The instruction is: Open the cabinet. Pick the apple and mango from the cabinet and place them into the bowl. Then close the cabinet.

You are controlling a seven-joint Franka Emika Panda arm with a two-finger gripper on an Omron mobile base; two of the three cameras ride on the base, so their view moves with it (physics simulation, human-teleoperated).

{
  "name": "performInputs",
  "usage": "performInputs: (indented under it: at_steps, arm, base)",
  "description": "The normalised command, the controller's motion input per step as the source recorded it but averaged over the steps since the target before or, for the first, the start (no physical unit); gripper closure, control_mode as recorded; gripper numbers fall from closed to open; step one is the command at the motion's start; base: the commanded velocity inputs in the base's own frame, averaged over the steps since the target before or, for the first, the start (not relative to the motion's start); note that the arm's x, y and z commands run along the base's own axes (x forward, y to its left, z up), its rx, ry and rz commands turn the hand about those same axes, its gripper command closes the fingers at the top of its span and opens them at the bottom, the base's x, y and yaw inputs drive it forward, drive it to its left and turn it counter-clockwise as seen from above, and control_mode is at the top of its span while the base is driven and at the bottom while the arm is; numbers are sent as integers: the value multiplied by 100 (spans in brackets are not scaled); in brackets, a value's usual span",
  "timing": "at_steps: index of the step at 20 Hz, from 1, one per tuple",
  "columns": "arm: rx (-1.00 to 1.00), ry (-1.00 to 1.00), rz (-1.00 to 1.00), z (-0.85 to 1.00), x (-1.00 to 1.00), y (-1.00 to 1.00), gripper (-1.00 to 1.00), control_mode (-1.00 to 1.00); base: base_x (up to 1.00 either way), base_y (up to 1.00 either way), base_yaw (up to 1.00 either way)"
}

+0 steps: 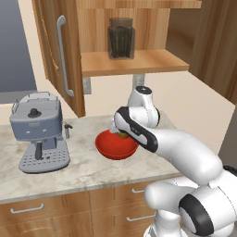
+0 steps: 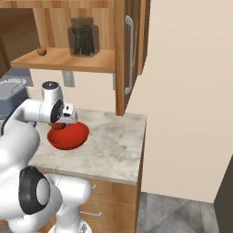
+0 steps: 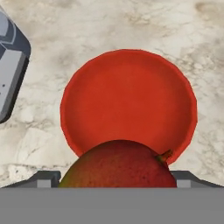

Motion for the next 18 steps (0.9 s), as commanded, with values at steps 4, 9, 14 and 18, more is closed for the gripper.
performInputs:
  at_steps: [4, 9, 14, 18]
  arm:
    - [-2, 0, 0, -36, 16, 0, 100, -100]
    - [-1, 0, 0, -34, 26, 0, 100, -100]
    - [-1, 0, 0, -35, 20, 0, 100, -100]
    - [-2, 0, 0, -34, 11, 0, 100, -100]
  base:
    - [0, 0, 0]
    - [0, 0, 0]
    - [0, 0, 0]
    - [0, 0, 0]
